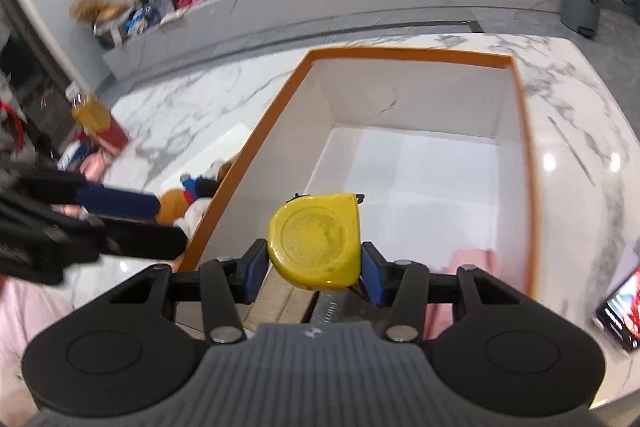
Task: Organize objects
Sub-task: 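Lift and carry the cardboard box and yellow tape measure over the shoebox with both tools, then lower the cardboard box and tape measure into the shoebox and open both tools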
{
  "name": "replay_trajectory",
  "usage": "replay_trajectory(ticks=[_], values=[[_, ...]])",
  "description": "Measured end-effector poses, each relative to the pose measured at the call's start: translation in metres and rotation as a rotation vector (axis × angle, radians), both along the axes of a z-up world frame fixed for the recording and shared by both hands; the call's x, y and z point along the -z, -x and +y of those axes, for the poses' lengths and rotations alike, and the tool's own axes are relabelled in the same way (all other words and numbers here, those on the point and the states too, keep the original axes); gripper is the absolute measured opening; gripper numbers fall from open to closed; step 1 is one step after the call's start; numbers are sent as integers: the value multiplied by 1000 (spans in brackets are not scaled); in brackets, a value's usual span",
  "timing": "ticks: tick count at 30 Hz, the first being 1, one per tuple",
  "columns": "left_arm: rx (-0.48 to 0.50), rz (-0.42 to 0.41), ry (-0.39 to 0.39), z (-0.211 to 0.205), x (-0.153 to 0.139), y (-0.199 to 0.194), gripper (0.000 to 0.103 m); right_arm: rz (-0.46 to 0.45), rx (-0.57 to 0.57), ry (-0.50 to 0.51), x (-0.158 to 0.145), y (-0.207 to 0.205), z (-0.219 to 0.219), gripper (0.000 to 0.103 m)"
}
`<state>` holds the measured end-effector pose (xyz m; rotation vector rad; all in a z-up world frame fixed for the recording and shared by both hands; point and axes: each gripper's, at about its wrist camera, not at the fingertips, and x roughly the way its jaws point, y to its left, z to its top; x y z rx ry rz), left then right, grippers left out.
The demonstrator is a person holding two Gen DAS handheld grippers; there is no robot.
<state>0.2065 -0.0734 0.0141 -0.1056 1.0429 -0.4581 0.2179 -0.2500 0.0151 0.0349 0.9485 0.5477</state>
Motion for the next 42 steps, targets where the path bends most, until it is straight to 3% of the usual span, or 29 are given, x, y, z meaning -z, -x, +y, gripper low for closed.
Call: replay_trajectory(ticks=[4,13,23,29,34,42], values=[[-58,-5,22,14,9,-5,70,15,-94,87,9,-8,27,51],[-65,42,98,38,29,-6,70,91,-496,307,18,-8,78,51],[-85,58,146,54,36,-7,70,174,-750,451,21,-24,104,52],[-93,59,152,59,37,-9,70,216,-872,517,19,-24,114,52],[-91,63,159,60,38,-10,70,243,-906,548,21,-25,120,54],[-74,67,155,59,41,-6,70,274,-954,506,20,-30,138,50]])
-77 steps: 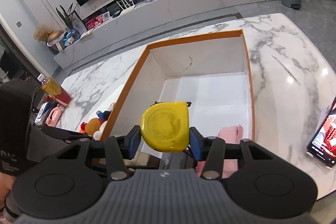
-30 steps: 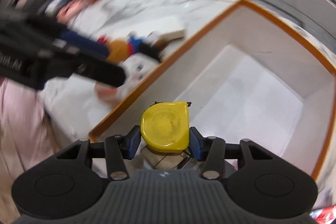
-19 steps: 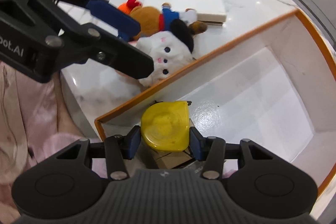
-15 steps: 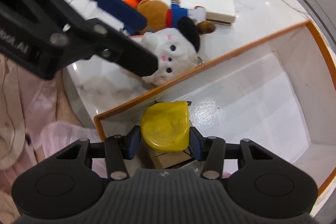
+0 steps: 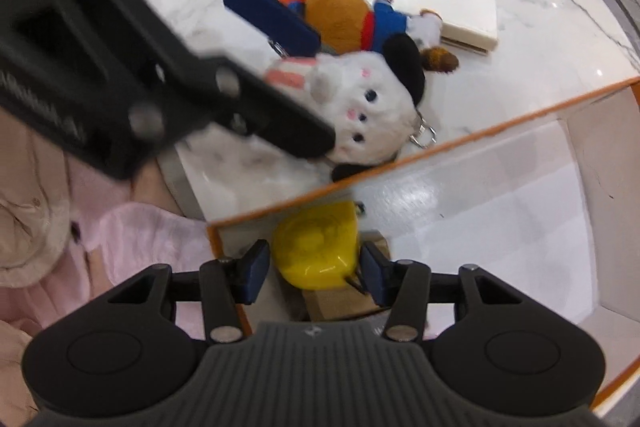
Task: Organize objects
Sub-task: 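Lower the cardboard box and tape measure into the shoebox and open both tools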
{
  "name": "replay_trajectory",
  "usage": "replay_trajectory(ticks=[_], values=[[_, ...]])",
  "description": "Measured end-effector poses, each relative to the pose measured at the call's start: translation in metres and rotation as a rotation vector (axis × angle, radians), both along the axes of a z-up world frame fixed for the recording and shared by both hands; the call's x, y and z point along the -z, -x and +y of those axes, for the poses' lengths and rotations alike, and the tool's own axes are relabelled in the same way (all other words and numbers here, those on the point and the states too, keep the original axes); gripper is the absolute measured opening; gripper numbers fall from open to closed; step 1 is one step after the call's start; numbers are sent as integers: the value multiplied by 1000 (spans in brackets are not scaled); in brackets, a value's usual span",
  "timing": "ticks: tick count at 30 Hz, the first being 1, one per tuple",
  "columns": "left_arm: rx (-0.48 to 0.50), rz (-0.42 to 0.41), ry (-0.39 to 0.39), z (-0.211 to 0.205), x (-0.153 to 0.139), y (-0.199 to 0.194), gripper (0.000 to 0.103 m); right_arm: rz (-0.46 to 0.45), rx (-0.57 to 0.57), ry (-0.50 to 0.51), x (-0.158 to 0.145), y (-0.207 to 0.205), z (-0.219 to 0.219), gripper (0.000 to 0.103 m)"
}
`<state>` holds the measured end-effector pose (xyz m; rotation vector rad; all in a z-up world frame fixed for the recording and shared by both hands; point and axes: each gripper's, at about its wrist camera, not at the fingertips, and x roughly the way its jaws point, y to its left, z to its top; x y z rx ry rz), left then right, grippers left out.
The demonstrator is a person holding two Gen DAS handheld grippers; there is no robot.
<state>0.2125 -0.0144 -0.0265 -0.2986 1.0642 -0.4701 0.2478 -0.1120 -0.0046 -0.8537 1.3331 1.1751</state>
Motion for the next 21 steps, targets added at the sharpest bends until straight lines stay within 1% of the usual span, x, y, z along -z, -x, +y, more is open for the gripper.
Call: replay_trajectory(ticks=[2,6,9,11,13,15,18,19,21], values=[[5,1,0,0,1,1,70,19,15,-29,-4,-1,0,50],[2,6,6,1,4,2,70,21,39,-33,-3,-1,-4,50],[3,4,11,4,4,2,70,9,86,-67,-11,-7,-16,45],[-8,2,12,6,4,1,70,-1,153,-88,-16,-16,-27,30],[-17,3,17,7,5,0,70,-23,247,-107,-19,-25,-39,22],[-19,5,22,6,6,-2,70,-58,354,-119,-16,-33,-48,21],[-10,9,21,1,8,-3,70,-86,537,-129,-1,-43,-57,21],[-6,10,20,0,8,-3,70,-90,568,-122,4,-46,-58,21],[1,12,13,-2,9,-3,70,-94,581,-101,13,-51,-57,18]])
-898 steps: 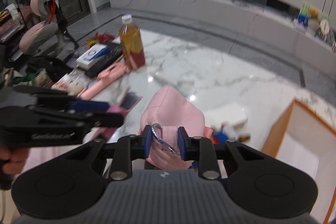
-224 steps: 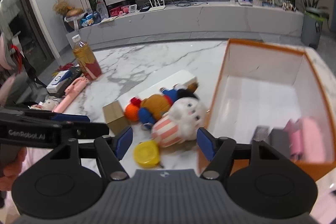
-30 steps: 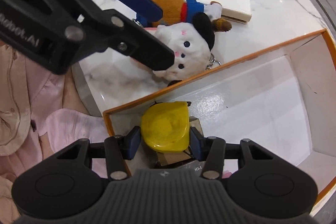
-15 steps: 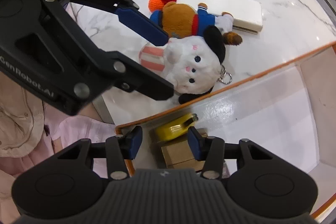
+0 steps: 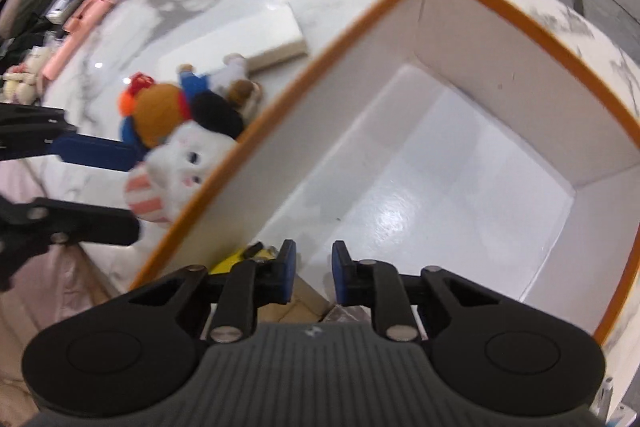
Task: Organize objects
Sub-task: 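Lower the cardboard box and tape measure into the shoebox and open both tools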
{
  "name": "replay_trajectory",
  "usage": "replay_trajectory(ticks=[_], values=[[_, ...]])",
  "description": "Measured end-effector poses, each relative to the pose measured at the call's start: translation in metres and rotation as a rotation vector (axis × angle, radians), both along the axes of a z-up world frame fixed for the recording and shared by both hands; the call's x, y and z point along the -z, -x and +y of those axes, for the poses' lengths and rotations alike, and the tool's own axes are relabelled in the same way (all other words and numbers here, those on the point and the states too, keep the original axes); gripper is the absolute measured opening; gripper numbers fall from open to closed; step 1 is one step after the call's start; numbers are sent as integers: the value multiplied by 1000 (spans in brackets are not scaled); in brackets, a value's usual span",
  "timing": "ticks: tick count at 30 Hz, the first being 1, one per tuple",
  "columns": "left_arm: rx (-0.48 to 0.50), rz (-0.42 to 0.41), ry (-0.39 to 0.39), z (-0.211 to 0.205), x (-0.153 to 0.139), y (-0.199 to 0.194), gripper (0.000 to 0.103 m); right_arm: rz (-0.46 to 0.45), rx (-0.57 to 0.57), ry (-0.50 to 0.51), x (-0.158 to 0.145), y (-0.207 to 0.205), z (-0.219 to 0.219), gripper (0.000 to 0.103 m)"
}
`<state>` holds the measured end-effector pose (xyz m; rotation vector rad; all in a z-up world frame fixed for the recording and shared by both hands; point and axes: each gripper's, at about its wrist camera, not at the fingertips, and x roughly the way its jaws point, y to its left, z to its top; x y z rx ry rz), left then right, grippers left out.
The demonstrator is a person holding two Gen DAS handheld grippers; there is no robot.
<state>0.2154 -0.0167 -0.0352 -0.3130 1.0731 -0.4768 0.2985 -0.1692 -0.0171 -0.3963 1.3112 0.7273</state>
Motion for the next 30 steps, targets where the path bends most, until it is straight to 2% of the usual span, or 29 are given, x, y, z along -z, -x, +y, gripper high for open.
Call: replay_trajectory(ticks=[9,13,16,19,26,30], values=[[-9,12,-12,1,3,-1,70,62,-35,10,20,10,3,13],[-6,7,-17,0,1,0,70,47,-27,-2,21,13,1,13],[-9,5,-21,1,0,0,70,10,19,-27,13,8,-5,14],[-11,8,-19,0,0,0,70,-31,56,11,9,3,-9,19],[-10,8,-20,0,0,1,70,9,57,63,22,3,-12,20],[-10,7,-18,0,0,2,70,-16,28,83,21,9,-10,21]])
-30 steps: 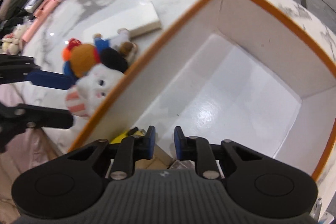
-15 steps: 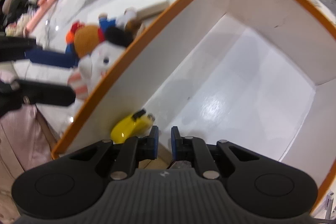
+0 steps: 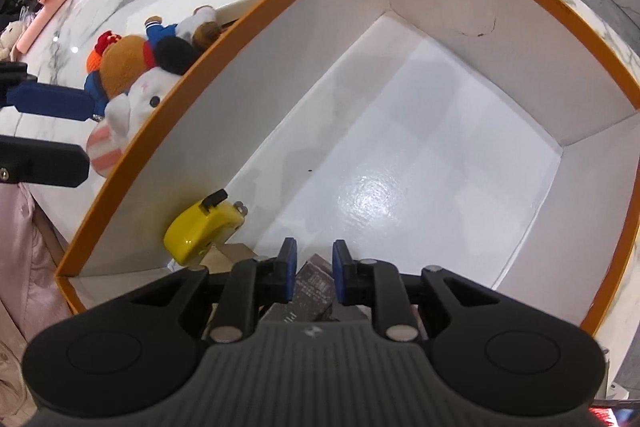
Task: Organize objects
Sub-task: 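Lower the cardboard box and tape measure into the shoebox and open both tools, then grasp the brown bear plush with the left tool while the right tool grasps the white plush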
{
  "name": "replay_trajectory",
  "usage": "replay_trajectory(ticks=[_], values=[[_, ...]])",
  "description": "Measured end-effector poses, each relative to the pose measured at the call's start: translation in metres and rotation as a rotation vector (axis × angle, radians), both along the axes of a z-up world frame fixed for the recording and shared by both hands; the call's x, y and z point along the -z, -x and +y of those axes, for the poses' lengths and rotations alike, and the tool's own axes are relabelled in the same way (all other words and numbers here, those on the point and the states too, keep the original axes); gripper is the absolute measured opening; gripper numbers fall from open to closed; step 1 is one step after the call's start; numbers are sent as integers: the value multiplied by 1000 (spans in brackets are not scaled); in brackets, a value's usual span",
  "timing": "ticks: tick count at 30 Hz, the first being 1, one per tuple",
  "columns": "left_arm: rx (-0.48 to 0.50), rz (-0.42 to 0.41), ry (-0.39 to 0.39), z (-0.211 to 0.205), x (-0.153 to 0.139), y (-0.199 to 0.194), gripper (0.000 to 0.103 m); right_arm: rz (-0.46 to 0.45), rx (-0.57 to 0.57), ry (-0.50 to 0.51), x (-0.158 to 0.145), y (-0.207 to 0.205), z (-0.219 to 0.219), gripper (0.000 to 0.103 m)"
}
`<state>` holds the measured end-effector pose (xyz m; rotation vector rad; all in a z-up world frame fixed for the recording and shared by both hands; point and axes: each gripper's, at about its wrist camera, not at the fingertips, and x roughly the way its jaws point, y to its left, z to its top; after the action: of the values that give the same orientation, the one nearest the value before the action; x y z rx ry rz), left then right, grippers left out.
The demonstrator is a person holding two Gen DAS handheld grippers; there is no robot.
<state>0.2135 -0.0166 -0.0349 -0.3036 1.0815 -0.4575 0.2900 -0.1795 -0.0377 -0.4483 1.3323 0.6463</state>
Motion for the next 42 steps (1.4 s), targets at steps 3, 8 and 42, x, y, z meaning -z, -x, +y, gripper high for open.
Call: replay_trajectory(ticks=[3,8,42], values=[[0,-2,2,1,-1,2,70,-10,21,-31,-5,-2,-1,22],[-2,-1,-9,2,-1,3,70,-24,-11,-58,-10,6,5,24],[257,-261,-410,42,3,8,70,-227,-178,-130,-65,48,111,55]])
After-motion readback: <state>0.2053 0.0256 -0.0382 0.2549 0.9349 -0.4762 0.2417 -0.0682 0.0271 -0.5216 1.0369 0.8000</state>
